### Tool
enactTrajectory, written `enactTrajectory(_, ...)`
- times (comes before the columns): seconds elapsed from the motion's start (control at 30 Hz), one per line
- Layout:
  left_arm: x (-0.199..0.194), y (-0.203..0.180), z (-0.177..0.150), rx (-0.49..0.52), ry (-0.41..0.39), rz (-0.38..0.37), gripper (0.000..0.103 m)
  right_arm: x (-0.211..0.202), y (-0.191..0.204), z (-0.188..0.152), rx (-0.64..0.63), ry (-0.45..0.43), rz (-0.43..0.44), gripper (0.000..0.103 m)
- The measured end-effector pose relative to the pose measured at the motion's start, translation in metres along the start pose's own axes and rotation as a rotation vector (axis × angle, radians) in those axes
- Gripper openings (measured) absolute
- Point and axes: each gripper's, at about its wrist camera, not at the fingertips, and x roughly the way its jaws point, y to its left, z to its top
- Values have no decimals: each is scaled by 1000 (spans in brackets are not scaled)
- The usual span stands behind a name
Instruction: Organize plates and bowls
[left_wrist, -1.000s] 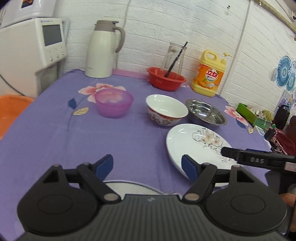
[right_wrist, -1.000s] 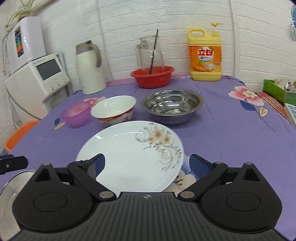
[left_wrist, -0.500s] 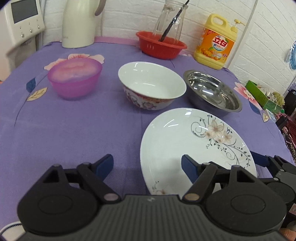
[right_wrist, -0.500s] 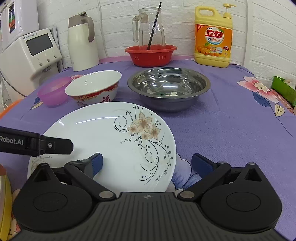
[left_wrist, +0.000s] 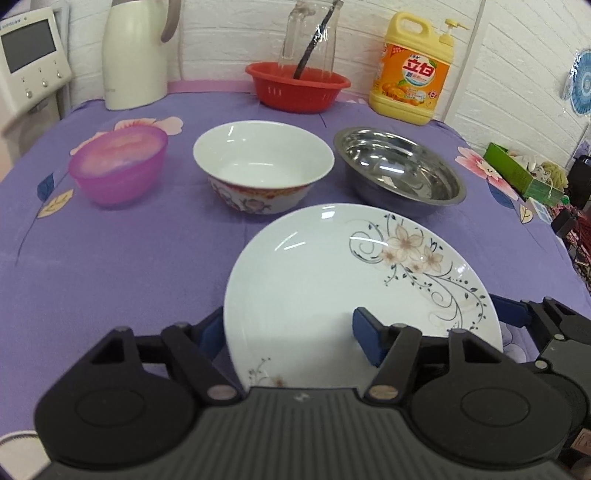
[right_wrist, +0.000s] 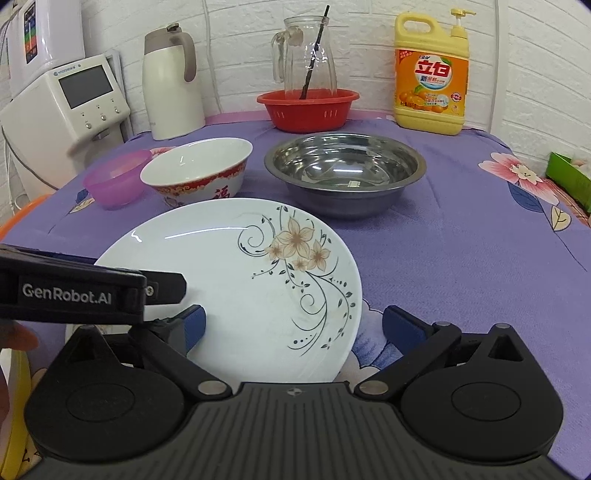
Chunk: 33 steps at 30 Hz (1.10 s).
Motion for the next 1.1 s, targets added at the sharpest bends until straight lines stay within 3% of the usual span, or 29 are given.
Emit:
enactTrajectory(0.23, -4, -1, -1, -1, 5, 18, 50, -4, 14, -2, -30, -14, 34, 103)
enactTrajectory(0.5, -32, -1, 0, 7, -53, 1, 49, -24, 18, 2, -1, -54, 29, 103)
enactTrajectory(0.8, -92, 14, -18, -11, -161, -14, 49, -70, 49, 2, -44, -144, 1, 103)
enactTrajectory(1.1, -161, 67, -57, -61, -238, 60, 49, -104, 115, -7, -123, -196, 83, 103)
